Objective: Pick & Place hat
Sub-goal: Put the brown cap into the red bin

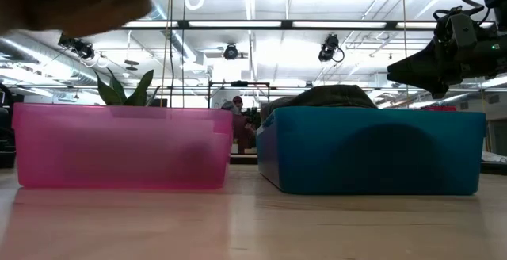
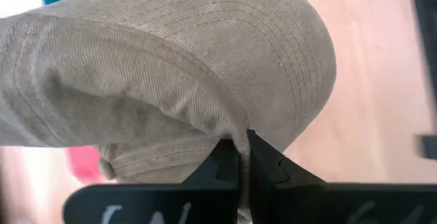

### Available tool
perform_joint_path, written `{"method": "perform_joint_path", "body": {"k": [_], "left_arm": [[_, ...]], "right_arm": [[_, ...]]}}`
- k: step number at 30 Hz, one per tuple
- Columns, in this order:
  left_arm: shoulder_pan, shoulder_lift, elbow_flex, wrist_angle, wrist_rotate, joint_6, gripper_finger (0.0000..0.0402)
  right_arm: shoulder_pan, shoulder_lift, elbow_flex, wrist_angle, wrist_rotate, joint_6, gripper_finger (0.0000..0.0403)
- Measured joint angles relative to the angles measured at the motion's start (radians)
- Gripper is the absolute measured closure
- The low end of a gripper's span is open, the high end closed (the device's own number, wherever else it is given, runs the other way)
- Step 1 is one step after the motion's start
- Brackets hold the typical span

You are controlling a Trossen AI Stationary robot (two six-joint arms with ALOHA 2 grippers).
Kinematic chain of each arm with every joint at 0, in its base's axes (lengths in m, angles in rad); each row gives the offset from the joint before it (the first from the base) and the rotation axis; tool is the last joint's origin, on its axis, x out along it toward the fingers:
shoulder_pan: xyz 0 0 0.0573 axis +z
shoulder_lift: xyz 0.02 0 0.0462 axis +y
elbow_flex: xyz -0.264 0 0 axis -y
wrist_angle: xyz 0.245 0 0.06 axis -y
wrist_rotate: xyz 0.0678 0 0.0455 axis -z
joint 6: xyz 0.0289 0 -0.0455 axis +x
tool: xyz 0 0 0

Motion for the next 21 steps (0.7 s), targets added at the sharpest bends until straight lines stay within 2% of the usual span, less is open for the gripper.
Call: {"method": "perform_joint_path", "body": {"k": [3, 10, 17, 21], "left_arm": [[0.054, 0.000, 0.000, 0.037, -0.053, 0.143, 0.0397], [0.164, 0.009, 0.000, 0.061, -0.148, 0.307, 0.0397], [0.245, 0.015, 0.000, 0.129, -0.082, 0.403, 0.0397], [0.268, 0.044, 0.000, 0.117, -0.055, 0.405, 0.0397]], "right_arm": [[0.000, 0.000, 0.000, 0.000, 0.000, 0.000, 0.0266], [0.000, 0.000, 0.000, 0.000, 0.000, 0.000, 0.0266], [0.000, 0.000, 0.000, 0.000, 0.000, 0.000, 0.0266], [0.000, 0.000, 0.000, 0.000, 0.000, 0.000, 0.0266]]}}
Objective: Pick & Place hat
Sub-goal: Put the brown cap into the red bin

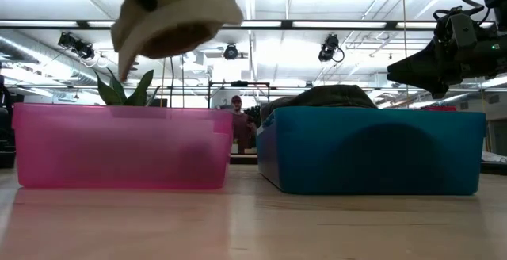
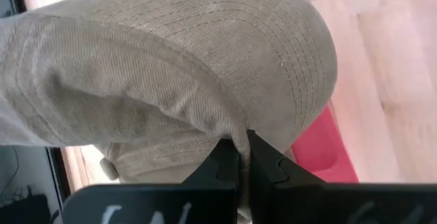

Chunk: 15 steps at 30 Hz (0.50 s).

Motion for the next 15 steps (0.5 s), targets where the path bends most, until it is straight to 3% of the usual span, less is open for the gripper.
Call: {"method": "perform_joint_path", "body": {"k": [8, 15], "left_arm": [[0.016, 0.072, -0.004, -0.052, 0.016, 0.032, 0.0397], [0.055, 0.073, -0.143, 0.013, 0.045, 0.079, 0.0397]], "right_arm": [[0.000, 0.000, 0.000, 0.000, 0.000, 0.000, 0.0266], [0.000, 0.000, 0.000, 0.000, 0.000, 0.000, 0.0266]]}}
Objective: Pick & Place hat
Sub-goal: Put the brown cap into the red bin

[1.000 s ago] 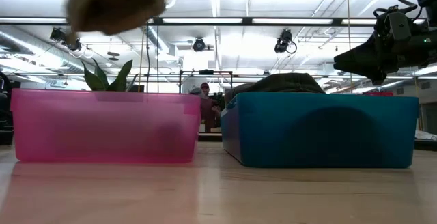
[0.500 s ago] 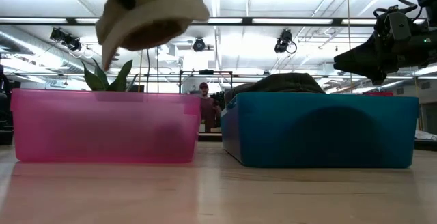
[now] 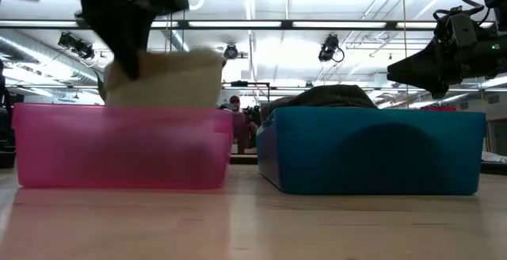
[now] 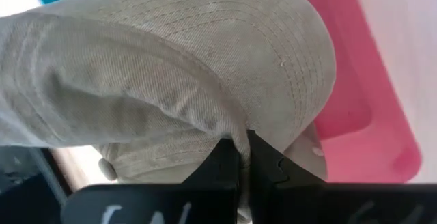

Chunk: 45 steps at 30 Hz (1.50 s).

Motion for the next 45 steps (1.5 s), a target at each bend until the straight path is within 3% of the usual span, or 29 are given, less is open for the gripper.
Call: {"method": "perform_joint_path", "body": {"k": [8, 13, 24, 29, 33, 42, 45], "left_arm": [[0.054, -0.002, -0.144, 0.188, 0.115, 0.074, 0.0391], [0.095, -0.007, -0.210, 0.292, 0.134, 0.090, 0.0393], [0.179, -0.006, -0.247, 0.311, 0.256, -0.017, 0.0384], [0.185, -0.004, -0.247, 0.294, 0.264, -0.090, 0.0380], [0.184, -0.003, -0.247, 0.287, 0.269, -0.133, 0.0347], [0.175, -0.043, -0.201, 0.220, 0.308, -0.135, 0.0231], [0.157, -0.051, -0.153, 0.231, 0.262, -0.126, 0.0210]], "right_arm": [[0.000, 0.000, 0.000, 0.000, 0.000, 0.000, 0.0266], [0.000, 0.000, 0.000, 0.000, 0.000, 0.000, 0.0266], [0.000, 0.000, 0.000, 0.000, 0.000, 0.000, 0.0266], [0.000, 0.000, 0.000, 0.000, 0.000, 0.000, 0.0266], [0.000, 0.000, 0.000, 0.000, 0.000, 0.000, 0.0266], [0.000, 0.000, 0.000, 0.000, 0.000, 0.000, 0.0266], [0.000, 0.000, 0.000, 0.000, 0.000, 0.000, 0.0266]]}}
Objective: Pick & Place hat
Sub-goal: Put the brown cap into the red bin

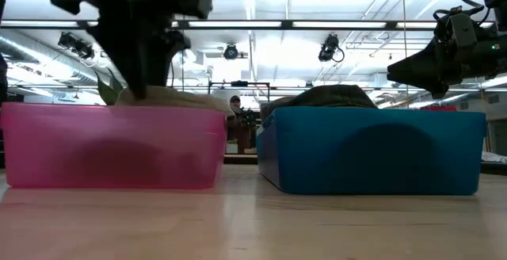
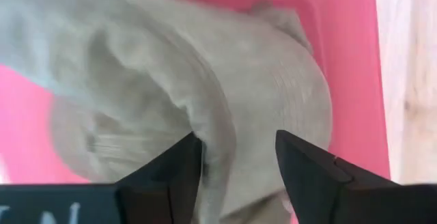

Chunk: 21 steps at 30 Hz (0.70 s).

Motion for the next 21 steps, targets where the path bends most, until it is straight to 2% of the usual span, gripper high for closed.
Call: {"method": "perform_joint_path", "body": {"k": [5, 9, 11, 16, 21], "left_arm": [[-0.037, -0.002, 0.040, 0.024, -0.146, 0.041, 0.0204], [-0.059, -0.003, 0.046, 0.072, -0.325, 0.096, 0.0213], [-0.060, -0.002, 0.046, 0.119, -0.381, 0.126, 0.0219], [-0.023, -0.003, 0.047, 0.249, -0.362, 0.208, 0.0233], [0.048, -0.003, 0.048, 0.246, -0.319, 0.191, 0.0249]], "right_arm": [[0.000, 0.000, 0.000, 0.000, 0.000, 0.000, 0.0266], [0.000, 0.000, 0.000, 0.000, 0.000, 0.000, 0.0266], [0.000, 0.000, 0.000, 0.000, 0.000, 0.000, 0.0266], [0.000, 0.000, 0.000, 0.000, 0.000, 0.000, 0.0266], [0.000, 0.000, 0.000, 0.000, 0.000, 0.000, 0.0266]]}}
